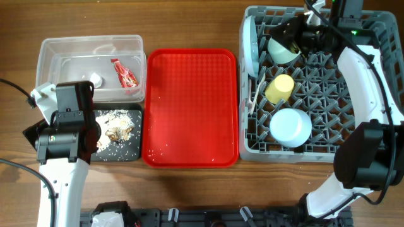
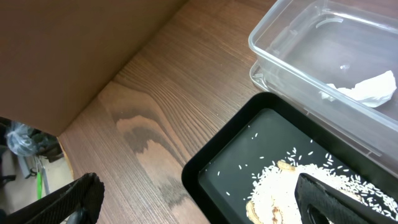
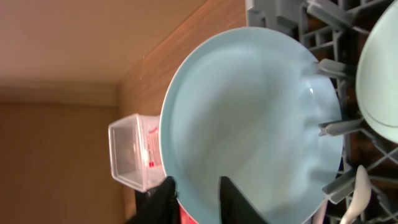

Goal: Sort waste into correct bins and load items into the dishwasher rack
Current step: 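Carry the plate to the back of the rack, then stand the plate upright in the rack's back row and release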

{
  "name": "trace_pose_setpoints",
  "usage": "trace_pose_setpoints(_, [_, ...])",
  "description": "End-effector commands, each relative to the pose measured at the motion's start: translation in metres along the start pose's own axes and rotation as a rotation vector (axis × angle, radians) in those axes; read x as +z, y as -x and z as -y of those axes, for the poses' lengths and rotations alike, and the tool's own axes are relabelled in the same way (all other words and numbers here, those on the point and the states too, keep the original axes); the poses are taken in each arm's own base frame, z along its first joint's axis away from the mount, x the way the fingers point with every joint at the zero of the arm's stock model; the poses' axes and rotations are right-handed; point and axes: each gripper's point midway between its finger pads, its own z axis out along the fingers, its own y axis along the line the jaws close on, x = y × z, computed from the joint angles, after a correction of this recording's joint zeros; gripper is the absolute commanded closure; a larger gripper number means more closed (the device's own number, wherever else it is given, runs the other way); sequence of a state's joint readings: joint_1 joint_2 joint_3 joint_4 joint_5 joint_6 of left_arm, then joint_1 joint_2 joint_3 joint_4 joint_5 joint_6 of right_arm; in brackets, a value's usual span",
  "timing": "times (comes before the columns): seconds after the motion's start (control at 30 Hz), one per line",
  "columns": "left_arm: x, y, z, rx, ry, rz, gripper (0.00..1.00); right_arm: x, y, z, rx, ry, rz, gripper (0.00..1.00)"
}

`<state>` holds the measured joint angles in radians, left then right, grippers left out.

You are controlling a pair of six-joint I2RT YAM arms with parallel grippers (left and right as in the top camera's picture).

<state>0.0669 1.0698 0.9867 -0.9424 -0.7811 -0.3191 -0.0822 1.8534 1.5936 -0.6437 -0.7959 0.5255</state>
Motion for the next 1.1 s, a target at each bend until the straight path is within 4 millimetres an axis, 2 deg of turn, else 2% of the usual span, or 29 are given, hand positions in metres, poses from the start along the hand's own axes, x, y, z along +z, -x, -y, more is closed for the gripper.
trace_pose_setpoints(0.0, [-0.001,0.004,-0.004,-0.006,0.016,0.011,0.0,-0.002,-0.013,-0.032,-0.231,0.091,-0.031,0.69])
trace_pose_setpoints(0.07, [-0.001,0.004,-0.004,-0.006,0.016,0.011,0.0,0.005,-0.024,-0.056,-0.376,0.07,-0.014,0.7])
trace_pose_setpoints(0.23, [-0.001,0.004,-0.004,-0.006,0.016,0.011,0.0,0.063,-0.059,-0.089,-0.665,-0.252,0.094,0.7])
trace_pose_setpoints(0.37, [-0.001,0.004,-0.004,-0.006,0.016,0.011,0.0,0.079,-0.067,-0.113,-0.787,-0.447,0.27,0.65])
trace_pose_setpoints(0.4, [-0.001,0.004,-0.004,-0.006,0.016,0.011,0.0,0.083,-0.071,-0.114,-0.801,-0.476,0.284,0.65])
trace_pose_setpoints(0.43, [-0.001,0.004,-0.004,-0.006,0.016,0.011,0.0,0.088,-0.071,-0.106,-0.805,-0.524,0.291,0.66])
trace_pose_setpoints(0.53, [-0.001,0.004,-0.004,-0.006,0.016,0.011,0.0,0.107,-0.066,-0.071,-0.79,-0.614,0.254,0.66])
trace_pose_setpoints(0.6, [-0.001,0.004,-0.004,-0.006,0.016,0.011,0.0,0.093,-0.047,-0.039,-0.738,-0.775,0.298,0.64])
trace_pose_setpoints(0.63, [-0.001,0.004,-0.004,-0.006,0.016,0.011,0.0,0.086,-0.043,-0.032,-0.724,-0.816,0.312,0.64])
trace_pose_setpoints(0.67, [-0.001,0.004,-0.004,-0.006,0.016,0.011,0.0,0.069,-0.035,-0.02,-0.691,-0.9,0.342,0.64])
trace_pose_setpoints(0.7, [-0.001,0.004,-0.004,-0.006,0.016,0.011,0.0,0.037,-0.024,-0.002,-0.612,-1.024,0.393,0.66])
trace_pose_setpoints(0.83, [-0.001,0.004,-0.004,-0.006,0.016,0.011,0.0,-0.015,-0.023,0.016,-0.461,-1.09,0.397,0.66])
trace_pose_setpoints(0.87, [-0.001,0.004,-0.004,-0.006,0.016,0.011,0.0,-0.021,-0.024,0.017,-0.437,-1.069,0.385,0.66])
trace_pose_setpoints(0.93, [-0.001,0.004,-0.004,-0.006,0.016,0.011,0.0,-0.015,-0.028,0.01,-0.416,-0.973,0.342,0.65])
trace_pose_setpoints(1.07, [-0.001,0.004,-0.004,-0.006,0.016,0.011,0.0,0.022,-0.045,-0.012,-0.456,-0.732,0.2,0.58])
